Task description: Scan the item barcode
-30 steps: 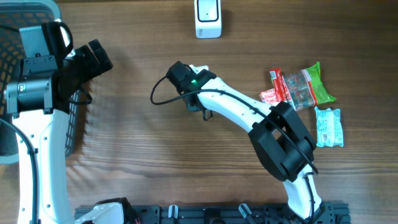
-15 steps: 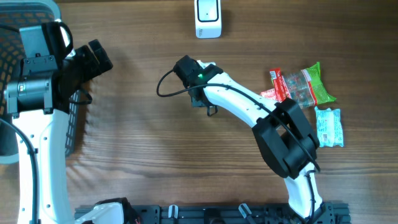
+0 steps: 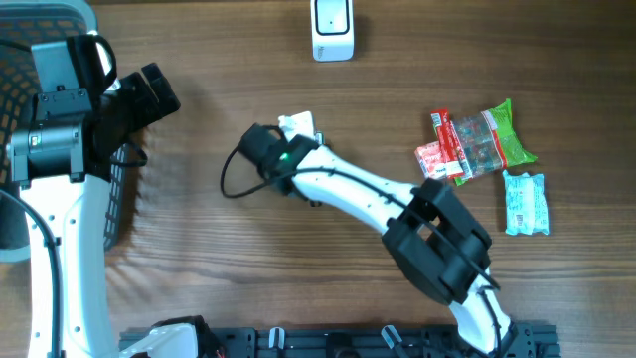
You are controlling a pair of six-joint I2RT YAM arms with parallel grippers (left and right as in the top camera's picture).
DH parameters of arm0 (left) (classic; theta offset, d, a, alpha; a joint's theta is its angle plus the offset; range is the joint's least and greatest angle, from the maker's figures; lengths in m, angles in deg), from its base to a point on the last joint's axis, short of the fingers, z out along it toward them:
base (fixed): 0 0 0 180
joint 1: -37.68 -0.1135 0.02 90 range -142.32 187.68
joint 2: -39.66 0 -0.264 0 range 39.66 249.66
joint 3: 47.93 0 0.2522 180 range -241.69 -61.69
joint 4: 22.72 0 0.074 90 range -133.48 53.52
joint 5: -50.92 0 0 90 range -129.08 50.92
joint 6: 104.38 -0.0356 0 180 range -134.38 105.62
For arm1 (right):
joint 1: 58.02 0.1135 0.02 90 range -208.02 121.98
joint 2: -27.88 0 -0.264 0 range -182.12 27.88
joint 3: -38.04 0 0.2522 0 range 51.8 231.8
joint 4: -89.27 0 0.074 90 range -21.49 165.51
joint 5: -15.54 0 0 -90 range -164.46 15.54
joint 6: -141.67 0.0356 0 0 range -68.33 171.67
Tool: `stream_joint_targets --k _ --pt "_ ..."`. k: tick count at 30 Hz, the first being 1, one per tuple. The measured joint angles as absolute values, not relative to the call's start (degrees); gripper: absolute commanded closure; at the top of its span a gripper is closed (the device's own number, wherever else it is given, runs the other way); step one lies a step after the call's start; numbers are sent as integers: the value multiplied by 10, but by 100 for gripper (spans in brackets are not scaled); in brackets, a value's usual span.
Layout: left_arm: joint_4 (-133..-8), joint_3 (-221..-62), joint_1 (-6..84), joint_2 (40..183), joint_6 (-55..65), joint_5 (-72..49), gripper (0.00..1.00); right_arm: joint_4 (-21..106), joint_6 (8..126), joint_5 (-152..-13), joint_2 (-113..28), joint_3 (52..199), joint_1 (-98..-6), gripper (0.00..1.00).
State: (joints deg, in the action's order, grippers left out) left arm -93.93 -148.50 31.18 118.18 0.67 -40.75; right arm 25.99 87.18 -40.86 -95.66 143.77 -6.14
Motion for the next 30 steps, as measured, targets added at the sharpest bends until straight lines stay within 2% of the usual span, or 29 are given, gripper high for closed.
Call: stream_joint_targets --k 6,14,22,30 --pt "-940 -1485 312 1182 7 -408 0 265 856 -318 -967 1438 -24 78" --pt "-939 -1485 312 1182 7 -407 0 270 848 -324 -989 1438 -41 77" --pt "-939 -1485 312 1182 7 -407 0 267 848 -413 -954 1438 -79 87" --pt "-939 -1485 312 1182 7 -407 0 317 848 -600 -871 1438 -131 86"
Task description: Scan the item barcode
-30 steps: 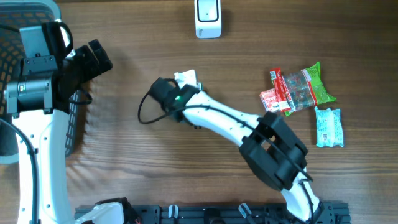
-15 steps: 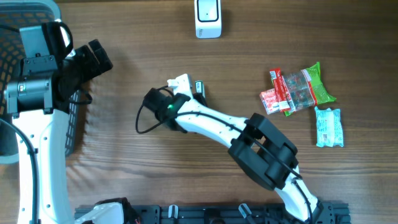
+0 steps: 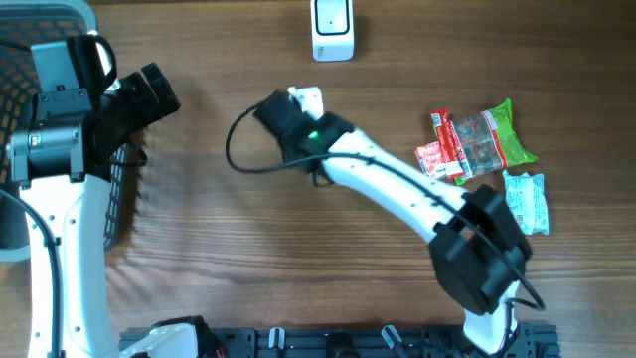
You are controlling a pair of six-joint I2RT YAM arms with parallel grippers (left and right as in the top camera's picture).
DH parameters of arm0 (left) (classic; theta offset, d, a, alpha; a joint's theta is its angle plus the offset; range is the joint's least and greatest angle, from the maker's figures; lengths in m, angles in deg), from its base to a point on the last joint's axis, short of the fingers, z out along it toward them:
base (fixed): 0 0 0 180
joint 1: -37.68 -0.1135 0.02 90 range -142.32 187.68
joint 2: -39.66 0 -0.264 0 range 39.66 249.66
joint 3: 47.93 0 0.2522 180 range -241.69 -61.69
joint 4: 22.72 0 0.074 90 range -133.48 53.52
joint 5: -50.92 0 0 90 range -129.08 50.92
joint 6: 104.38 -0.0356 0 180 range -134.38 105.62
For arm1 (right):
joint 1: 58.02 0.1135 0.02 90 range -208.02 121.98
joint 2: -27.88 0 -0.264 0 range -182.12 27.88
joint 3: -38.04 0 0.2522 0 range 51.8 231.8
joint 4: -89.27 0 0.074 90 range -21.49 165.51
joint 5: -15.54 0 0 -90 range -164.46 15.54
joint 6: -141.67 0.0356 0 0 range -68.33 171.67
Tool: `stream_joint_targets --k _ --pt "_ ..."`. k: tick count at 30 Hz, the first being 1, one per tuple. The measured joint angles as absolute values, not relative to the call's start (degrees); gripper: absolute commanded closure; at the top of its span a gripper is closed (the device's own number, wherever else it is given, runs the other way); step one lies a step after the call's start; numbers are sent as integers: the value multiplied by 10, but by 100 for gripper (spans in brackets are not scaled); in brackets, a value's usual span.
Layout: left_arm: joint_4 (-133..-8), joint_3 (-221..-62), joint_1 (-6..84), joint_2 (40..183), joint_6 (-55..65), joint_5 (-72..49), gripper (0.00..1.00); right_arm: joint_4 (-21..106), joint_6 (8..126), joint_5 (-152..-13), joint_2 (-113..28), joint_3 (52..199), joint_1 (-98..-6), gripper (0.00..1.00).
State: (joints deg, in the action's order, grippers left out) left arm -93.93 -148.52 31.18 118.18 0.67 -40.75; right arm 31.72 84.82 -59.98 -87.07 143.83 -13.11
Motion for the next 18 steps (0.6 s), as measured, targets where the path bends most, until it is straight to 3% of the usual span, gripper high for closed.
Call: stream_joint_targets --k 10,13,16,18 --pt "-939 -1485 312 1182 7 -407 0 488 865 -866 -871 1322 -215 83" --pt "-939 -1485 312 1182 7 -408 0 546 869 -918 -871 1268 -238 67" --pt "-940 -1485 312 1182 7 -407 0 540 867 -926 -871 1240 -253 39" --pt "-939 -1485 312 1182 7 -407 0 524 859 -921 -871 1236 -257 33"
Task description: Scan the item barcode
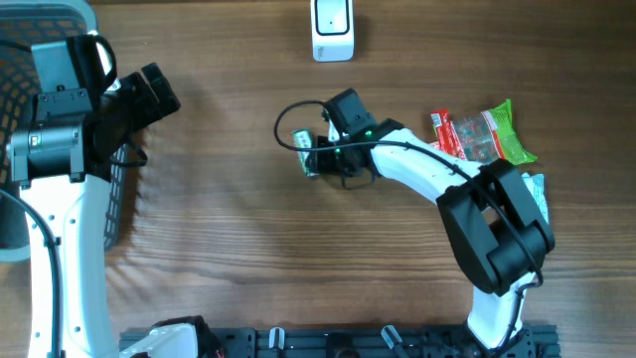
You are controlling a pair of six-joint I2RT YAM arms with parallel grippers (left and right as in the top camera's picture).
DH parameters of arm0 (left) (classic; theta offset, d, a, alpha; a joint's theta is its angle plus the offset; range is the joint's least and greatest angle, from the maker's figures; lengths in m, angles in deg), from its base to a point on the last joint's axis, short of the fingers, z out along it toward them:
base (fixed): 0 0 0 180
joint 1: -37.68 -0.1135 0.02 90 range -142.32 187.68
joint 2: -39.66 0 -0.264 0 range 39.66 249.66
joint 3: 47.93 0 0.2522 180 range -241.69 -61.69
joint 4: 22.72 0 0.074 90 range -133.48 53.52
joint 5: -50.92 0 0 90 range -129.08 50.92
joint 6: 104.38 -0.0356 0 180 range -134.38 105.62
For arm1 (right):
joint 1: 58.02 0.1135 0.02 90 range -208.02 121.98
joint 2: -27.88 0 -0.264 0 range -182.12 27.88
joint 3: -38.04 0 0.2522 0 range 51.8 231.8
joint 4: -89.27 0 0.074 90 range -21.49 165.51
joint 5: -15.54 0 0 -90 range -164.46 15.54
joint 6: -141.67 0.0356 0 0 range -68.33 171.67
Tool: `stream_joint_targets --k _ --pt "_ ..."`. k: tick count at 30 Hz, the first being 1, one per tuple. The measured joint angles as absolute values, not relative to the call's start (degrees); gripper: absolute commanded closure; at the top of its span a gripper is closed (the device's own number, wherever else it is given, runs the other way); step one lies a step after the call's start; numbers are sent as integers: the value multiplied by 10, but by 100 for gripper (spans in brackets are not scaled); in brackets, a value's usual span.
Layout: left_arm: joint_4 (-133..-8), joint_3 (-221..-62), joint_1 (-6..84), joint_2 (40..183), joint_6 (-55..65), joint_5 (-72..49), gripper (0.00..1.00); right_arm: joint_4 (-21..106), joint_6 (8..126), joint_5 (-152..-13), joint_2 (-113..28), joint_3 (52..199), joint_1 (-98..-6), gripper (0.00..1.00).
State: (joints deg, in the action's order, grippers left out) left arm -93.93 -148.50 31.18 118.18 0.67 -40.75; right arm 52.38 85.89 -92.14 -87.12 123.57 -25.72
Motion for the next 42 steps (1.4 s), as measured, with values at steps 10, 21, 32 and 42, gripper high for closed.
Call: stream_joint_targets --k 10,21,32,42 --pt "-939 -1485 312 1182 7 -407 0 383 750 -843 -858 1330 -261 13" --pt "-940 -1485 312 1182 7 -407 0 415 723 -788 -850 1343 -215 28" --pt "-939 -1485 312 1182 7 -407 0 436 732 -667 -930 1334 -147 42" --pt "-940 -1485 312 1182 7 -407 0 434 752 -663 -930 1334 -153 53"
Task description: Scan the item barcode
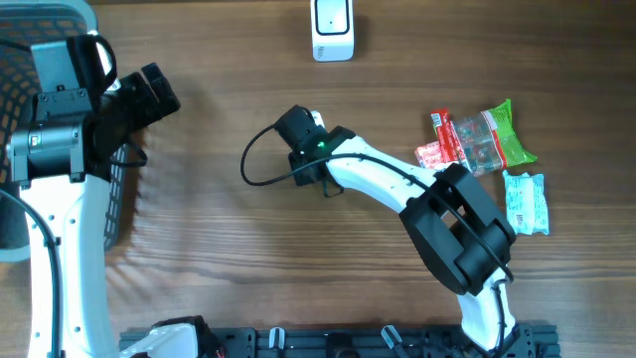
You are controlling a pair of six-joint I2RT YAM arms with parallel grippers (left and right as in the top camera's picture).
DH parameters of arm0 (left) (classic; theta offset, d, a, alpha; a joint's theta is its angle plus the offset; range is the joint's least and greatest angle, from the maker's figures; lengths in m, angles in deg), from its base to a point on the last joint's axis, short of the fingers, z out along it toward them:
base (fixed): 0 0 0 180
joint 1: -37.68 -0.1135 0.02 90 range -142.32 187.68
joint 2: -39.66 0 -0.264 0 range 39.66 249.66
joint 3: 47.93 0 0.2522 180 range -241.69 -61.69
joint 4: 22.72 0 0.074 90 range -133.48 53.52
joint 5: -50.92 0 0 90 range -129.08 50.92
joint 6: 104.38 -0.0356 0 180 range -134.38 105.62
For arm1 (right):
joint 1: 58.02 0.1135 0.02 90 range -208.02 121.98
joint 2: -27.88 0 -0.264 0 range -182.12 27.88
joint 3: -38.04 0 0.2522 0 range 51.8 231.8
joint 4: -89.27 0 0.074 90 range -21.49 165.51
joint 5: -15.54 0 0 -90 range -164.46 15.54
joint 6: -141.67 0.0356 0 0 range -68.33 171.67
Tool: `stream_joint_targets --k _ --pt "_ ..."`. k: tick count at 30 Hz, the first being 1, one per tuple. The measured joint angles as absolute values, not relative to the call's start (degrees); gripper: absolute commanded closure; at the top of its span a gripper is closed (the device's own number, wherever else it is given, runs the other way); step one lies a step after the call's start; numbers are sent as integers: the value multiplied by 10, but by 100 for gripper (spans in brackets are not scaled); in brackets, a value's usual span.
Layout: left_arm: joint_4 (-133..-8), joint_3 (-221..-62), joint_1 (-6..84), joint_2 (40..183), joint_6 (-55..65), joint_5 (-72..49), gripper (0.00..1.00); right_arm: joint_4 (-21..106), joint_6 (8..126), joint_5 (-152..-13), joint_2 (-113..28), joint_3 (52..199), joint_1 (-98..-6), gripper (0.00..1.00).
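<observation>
A white barcode scanner [333,30] stands at the far edge of the wooden table. My right arm reaches in from the lower right to the table's middle. Its gripper [298,127] lies below the scanner, slightly left of it, mostly covered by the wrist. Only a sliver of a small white packet [316,118] shows at the gripper, which seems shut on it. My left gripper [154,91] hangs at the left by the basket, and its fingers cannot be made out.
A black mesh basket [121,204] sits at the left edge under my left arm. At the right lie a red packet [442,149], a green packet [497,134] and a light blue packet [525,202]. A black cable [253,171] loops left of the right wrist.
My right gripper has turned and shifted a little up and left. The packet, which showed green and white at the gripper's left side, is now nearly hidden under the wrist. The left arm has not moved.
My right gripper first held a small white packet at mid-table, left of the scanner's line. It then stood closer to the scanner with the packet's white face showing. Later it sat lower and further right, green-white side out, and now it is turned again under the scanner.
</observation>
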State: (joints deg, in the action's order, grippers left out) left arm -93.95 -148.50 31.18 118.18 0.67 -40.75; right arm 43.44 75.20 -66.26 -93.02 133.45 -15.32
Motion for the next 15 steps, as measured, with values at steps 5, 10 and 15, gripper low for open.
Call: stream_joint_targets --k 5,10,15 --pt "-940 -1485 312 1182 7 -407 0 435 752 -663 -930 1334 -156 63" --pt "-940 -1485 312 1182 7 -407 0 432 751 -665 -930 1337 -157 71" --pt "-940 -1485 312 1182 7 -407 0 427 744 -679 -916 1341 -162 70"
